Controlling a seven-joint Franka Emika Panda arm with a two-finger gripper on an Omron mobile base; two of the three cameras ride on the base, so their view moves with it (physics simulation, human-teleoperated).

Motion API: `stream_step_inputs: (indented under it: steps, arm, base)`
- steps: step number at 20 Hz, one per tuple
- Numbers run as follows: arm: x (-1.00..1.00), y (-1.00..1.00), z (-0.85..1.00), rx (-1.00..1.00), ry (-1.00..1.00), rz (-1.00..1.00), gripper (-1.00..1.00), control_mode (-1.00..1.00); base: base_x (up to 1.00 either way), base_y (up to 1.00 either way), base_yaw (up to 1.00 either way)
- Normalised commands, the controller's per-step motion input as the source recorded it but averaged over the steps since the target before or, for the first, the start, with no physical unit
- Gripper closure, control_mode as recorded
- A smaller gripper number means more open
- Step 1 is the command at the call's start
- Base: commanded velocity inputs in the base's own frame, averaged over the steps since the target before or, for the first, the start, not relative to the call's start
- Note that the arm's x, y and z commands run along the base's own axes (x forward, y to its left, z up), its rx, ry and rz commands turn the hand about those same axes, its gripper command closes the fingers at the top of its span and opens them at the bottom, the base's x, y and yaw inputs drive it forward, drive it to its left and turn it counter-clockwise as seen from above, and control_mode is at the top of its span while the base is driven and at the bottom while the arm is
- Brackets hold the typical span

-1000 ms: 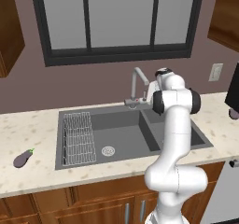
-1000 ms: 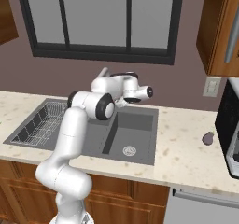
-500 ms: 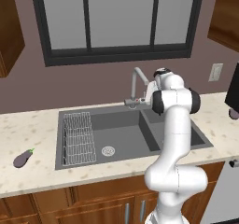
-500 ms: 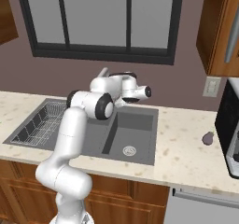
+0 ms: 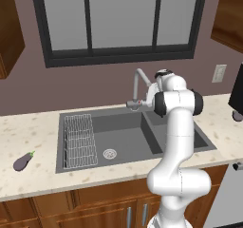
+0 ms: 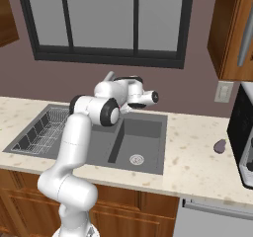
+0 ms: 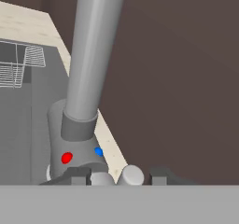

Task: Turn on the sink faucet. Then move the eggplant from the counter to the sink. Turn off the sink. Move the vegetable from the sink to the pot next to the stove. Finally move the pot to the rear right burner.

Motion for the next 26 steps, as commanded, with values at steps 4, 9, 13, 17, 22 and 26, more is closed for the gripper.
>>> stream_step_inputs:
  steps: [4,9,13,17,22,26]
  arm:
    - [0.00,0.10,0.00,0.00,0.00,0.00,1.00,-1.00]
    - [0.00,-0.02,-0.01,0.00,0.01,0.00,1.00,-1.00]
    - [-0.03,-0.08,-0.05,0.00,0.00,-0.04,1.00,-1.00]
    - [-0.07,-0.32,-0.06,0.00,0.00,-0.15,1.00,-1.00]
    - [0.00,-0.49,-0.13,0.04,0.00,-0.16,1.00,-1.00]
    - [0.00,-0.57,-0.20,0.03,0.00,-0.15,1.00,-1.00]
  base:
    - [0.00,0.00,0.00]
    - [0.00,0.00,0.00]
    - [0.00,0.00,0.00]
    - [0.00,0.00,0.00]
    - [0.00,0.00,0.00]
    - [0.00,0.00,0.00]
